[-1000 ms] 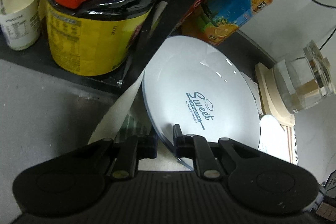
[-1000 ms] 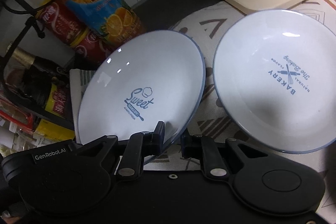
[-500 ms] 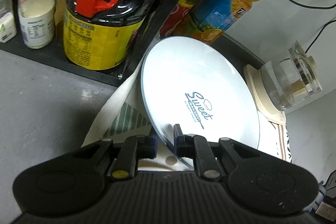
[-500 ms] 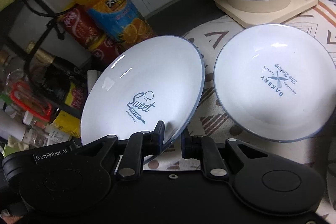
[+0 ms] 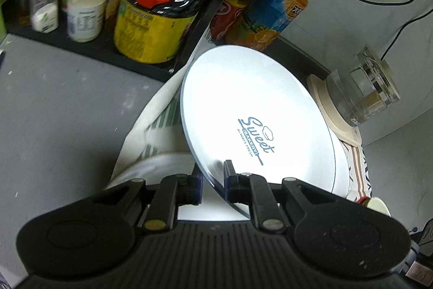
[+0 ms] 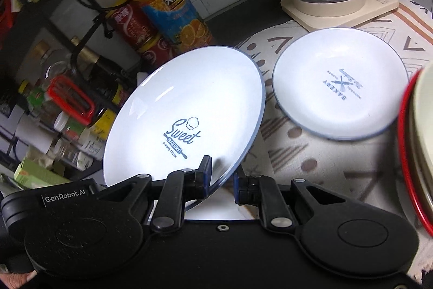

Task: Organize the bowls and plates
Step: 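Lift the 'Sweet' plate with both grippers and carry it over the flower-pattern plate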

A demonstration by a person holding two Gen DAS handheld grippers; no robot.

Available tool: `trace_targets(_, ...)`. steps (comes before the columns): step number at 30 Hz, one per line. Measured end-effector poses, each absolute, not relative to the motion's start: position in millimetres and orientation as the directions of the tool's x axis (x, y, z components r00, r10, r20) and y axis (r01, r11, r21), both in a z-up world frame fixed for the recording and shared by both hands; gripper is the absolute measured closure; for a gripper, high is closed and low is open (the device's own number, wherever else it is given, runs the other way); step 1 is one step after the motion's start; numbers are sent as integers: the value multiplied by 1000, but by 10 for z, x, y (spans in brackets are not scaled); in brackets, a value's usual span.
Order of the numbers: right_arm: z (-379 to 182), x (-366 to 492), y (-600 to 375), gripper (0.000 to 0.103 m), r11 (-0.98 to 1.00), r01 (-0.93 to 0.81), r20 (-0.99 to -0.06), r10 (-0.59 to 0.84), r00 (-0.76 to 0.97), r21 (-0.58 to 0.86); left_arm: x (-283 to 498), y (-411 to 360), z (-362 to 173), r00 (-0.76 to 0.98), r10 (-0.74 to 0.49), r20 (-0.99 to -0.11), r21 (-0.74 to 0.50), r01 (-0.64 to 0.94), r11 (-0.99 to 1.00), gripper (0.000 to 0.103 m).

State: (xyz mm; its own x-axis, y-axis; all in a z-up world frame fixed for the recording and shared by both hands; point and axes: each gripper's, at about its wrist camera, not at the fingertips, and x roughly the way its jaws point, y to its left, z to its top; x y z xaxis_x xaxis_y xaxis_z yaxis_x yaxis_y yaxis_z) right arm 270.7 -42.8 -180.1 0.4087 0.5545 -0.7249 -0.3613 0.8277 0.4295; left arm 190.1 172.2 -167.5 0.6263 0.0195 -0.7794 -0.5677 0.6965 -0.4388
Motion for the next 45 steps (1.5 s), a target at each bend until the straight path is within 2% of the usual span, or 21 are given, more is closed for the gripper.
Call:
trace_targets(22,-1877,1989,-842,88,805,-437,-739,567,365,402,1008,1225,-1681,589,52,-807,-415,-627,659,89)
trace_targets(45,-1990,1740,-944,88,817,-481,-781,513,357,317,792,1093,-1905,532,6,-847,-416,-668,617,88)
